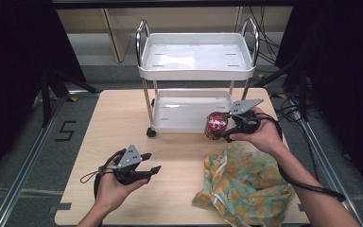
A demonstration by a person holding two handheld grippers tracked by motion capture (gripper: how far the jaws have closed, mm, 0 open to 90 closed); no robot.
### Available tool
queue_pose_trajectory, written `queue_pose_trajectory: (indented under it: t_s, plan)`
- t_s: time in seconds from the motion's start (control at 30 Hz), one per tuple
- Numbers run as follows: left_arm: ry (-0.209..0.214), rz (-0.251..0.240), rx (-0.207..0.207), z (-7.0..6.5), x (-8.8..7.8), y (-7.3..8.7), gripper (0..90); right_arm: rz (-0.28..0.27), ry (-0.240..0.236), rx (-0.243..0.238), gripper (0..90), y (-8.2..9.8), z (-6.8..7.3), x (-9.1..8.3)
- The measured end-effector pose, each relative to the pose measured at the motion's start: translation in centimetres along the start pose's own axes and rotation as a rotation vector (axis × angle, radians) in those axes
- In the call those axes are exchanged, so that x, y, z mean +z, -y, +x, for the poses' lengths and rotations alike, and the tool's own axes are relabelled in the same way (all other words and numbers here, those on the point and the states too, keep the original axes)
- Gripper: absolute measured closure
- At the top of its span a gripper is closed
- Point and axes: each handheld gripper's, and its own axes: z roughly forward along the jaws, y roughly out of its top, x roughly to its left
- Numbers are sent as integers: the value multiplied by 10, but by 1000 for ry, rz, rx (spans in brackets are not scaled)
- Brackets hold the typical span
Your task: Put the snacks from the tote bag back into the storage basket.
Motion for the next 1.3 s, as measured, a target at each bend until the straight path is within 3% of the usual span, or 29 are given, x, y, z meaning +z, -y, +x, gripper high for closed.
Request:
queue_pose_trajectory:
  t_s: [0.1, 0.2, 0.23, 0.33, 0.37, 0.43, 0.47, 0.53, 0.6, 0.67, 0.83, 0.87, 0.9, 1.0, 1.13, 1.23, 1.3]
  plan:
    - [-2, 0, -11, -1, 1, 0, 425, 12, -2, 14, 263, -1, 0, 2]
    - [9, 0, 12, 1, 1, 0, 425, 6, -3, -7, 262, -1, -2, 5]
    - [5, 0, -5, 0, 1, 0, 425, 2, -3, -12, 262, -2, -3, 6]
    - [5, 0, -4, 0, 1, 0, 425, 8, 1, 5, 263, -2, -2, 7]
    - [6, 1, 6, 1, 1, 0, 425, 8, 3, -15, 262, -2, -4, 8]
    - [5, 0, 10, 1, 2, 0, 425, 4, 4, 5, 262, -3, -3, 9]
    - [4, -1, 10, 1, 2, 0, 425, 2, -6, -33, 262, -3, -6, 10]
    - [4, -1, 10, 1, 2, 0, 426, 12, 1, 2, 263, -3, -5, 11]
    - [2, -2, -19, -1, 2, 1, 426, 9, 4, -2, 262, -3, -6, 12]
    - [3, -4, 12, 1, 2, 0, 426, 12, 5, 10, 263, -3, -6, 14]
    - [2, -5, 7, 1, 2, 1, 426, 12, 7, 5, 262, -4, -8, 18]
    - [0, -4, -20, -1, 3, 1, 426, 13, 7, 17, 262, -4, -8, 18]
    - [1, -4, -20, -1, 3, 1, 426, 25, 1, 35, 262, -5, -7, 19]
    - [1, -3, -19, -1, 3, 1, 426, 14, 13, 18, 262, -5, -10, 21]
    - [0, -4, -18, -1, 3, 1, 426, 27, 3, 30, 262, -6, -10, 24]
    - [-1, 2, -14, 0, 3, 1, 426, 18, 7, 1, 263, -6, -12, 26]
    - [0, 1, -14, 0, 3, 1, 426, 28, -10, 26, 263, -6, -11, 28]
